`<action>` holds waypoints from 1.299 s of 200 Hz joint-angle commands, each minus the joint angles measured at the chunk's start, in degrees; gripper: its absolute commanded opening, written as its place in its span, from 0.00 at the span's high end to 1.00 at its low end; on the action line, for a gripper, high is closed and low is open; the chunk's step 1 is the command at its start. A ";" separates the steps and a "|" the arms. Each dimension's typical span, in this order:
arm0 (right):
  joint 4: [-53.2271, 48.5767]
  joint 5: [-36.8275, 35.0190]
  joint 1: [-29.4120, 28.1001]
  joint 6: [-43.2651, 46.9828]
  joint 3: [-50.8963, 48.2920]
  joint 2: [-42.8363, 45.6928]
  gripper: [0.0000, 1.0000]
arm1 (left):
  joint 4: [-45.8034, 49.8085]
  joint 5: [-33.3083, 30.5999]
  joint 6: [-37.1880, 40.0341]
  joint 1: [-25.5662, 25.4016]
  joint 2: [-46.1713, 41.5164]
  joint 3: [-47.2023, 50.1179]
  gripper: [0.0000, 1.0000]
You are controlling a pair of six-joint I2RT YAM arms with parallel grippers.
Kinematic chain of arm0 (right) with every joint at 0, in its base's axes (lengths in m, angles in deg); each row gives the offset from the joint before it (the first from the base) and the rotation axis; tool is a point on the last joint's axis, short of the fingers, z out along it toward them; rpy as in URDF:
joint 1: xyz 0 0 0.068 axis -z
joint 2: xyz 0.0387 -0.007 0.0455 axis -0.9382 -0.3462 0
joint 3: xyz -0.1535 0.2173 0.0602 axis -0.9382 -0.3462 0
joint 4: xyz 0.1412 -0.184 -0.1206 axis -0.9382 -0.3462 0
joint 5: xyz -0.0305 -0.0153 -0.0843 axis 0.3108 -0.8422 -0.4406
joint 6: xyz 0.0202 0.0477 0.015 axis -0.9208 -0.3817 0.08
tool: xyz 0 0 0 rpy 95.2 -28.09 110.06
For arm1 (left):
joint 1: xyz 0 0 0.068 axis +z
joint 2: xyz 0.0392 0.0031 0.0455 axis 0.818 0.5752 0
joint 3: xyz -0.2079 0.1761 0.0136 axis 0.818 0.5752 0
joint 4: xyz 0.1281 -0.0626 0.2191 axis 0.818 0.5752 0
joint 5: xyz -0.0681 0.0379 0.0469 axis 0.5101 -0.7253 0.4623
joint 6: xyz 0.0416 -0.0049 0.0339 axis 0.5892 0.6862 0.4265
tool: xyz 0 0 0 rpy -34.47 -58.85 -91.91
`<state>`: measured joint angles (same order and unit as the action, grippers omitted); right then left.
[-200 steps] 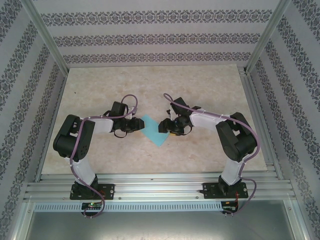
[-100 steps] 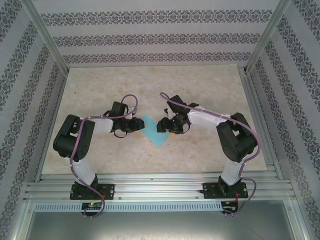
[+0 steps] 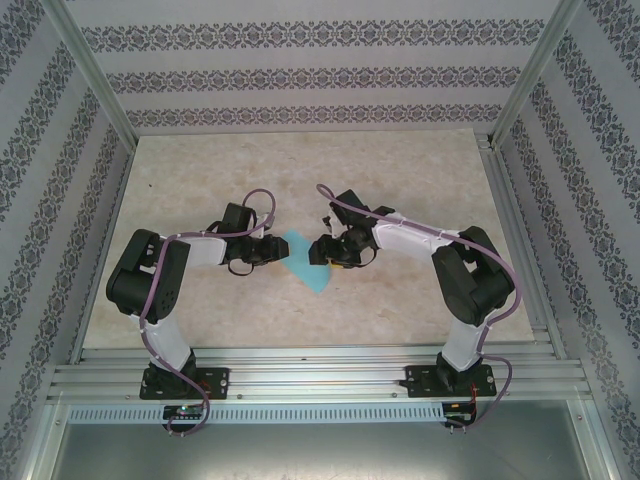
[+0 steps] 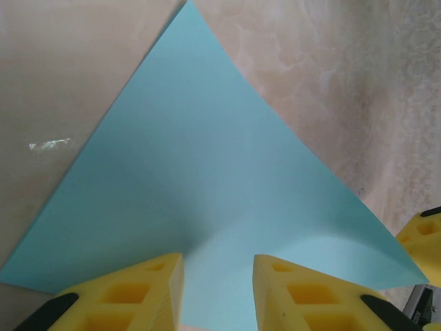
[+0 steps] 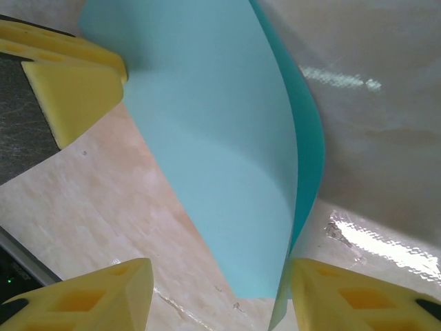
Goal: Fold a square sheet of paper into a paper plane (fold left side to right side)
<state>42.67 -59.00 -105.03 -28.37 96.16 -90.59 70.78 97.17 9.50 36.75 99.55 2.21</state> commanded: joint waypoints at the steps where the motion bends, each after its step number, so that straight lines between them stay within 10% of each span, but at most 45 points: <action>1: 1.42 1.44 -0.66 -0.67 1.19 0.94 0.45 | 0.01 -0.72 1.78 -0.22 1.29 0.80 0.67; 260: 4.36 2.20 -3.52 -1.88 0.62 -2.25 0.46 | -13.72 12.02 -11.50 2.16 -1.78 1.86 0.64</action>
<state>46.05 -56.29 -108.35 -30.06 97.41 -92.44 65.97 103.42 4.03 38.37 99.49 3.17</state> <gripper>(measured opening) 0.543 0.350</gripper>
